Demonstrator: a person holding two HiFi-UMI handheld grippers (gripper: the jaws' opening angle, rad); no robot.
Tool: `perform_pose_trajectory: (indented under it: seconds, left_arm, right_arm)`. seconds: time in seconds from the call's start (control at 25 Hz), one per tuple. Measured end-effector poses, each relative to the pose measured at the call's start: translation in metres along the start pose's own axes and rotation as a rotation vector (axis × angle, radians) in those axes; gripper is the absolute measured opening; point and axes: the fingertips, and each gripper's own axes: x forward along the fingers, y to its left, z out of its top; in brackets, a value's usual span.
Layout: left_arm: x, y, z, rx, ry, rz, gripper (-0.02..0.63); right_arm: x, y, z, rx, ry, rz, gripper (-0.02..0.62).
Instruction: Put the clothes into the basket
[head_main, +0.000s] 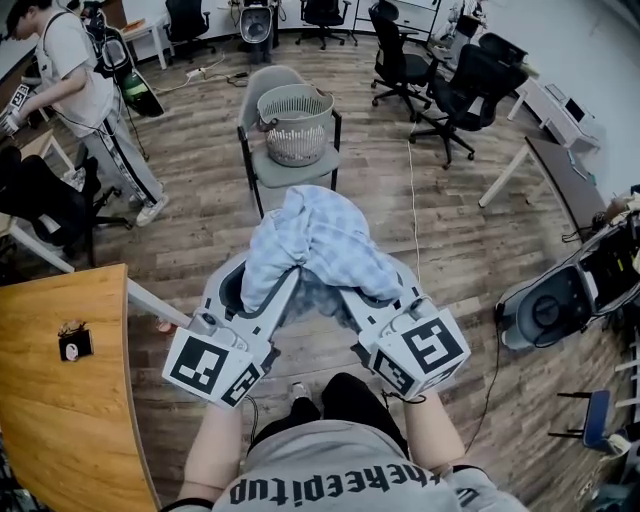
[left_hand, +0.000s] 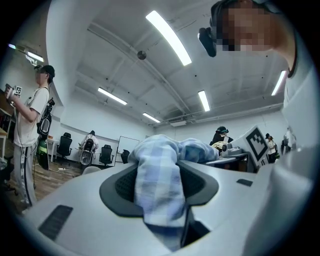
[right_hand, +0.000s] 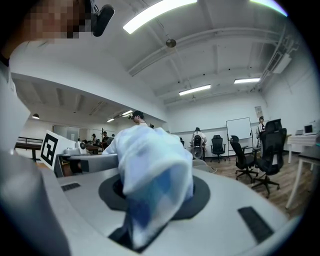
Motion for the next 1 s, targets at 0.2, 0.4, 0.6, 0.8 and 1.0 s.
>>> perform_pose_trajectory:
  seconds: [0.2,0.4,0.6,0.8,1.0]
  left_arm:
    - [0.01,0.012,0.0,-0.033,-0.003,-0.009,0.196]
    - [0.024,0.026,-0.003,-0.043,-0.012,-0.001,0.196]
    - [0.044,0.041,-0.014,-0.032,0.002,0.008,0.196]
    - [0.091,0.062,-0.013,-0.028,0.022,0.025,0.196]
    - [0.139,0.08,-0.012,-0.031,0.026,0.051,0.196]
  right_arm:
    - [0.01,-0.009,0.002,-0.014,0.015,-0.024,0.152]
    - [0.022,-0.023,0.001,0.0,0.003,-0.028,0.16]
    - [0.043,-0.041,-0.005,-0.002,0.003,-0.024,0.155]
    - [0.075,-0.085,0.002,0.011,0.006,-0.013,0.152]
    - [0.103,-0.129,0.011,0.007,0.011,0.009,0.15]
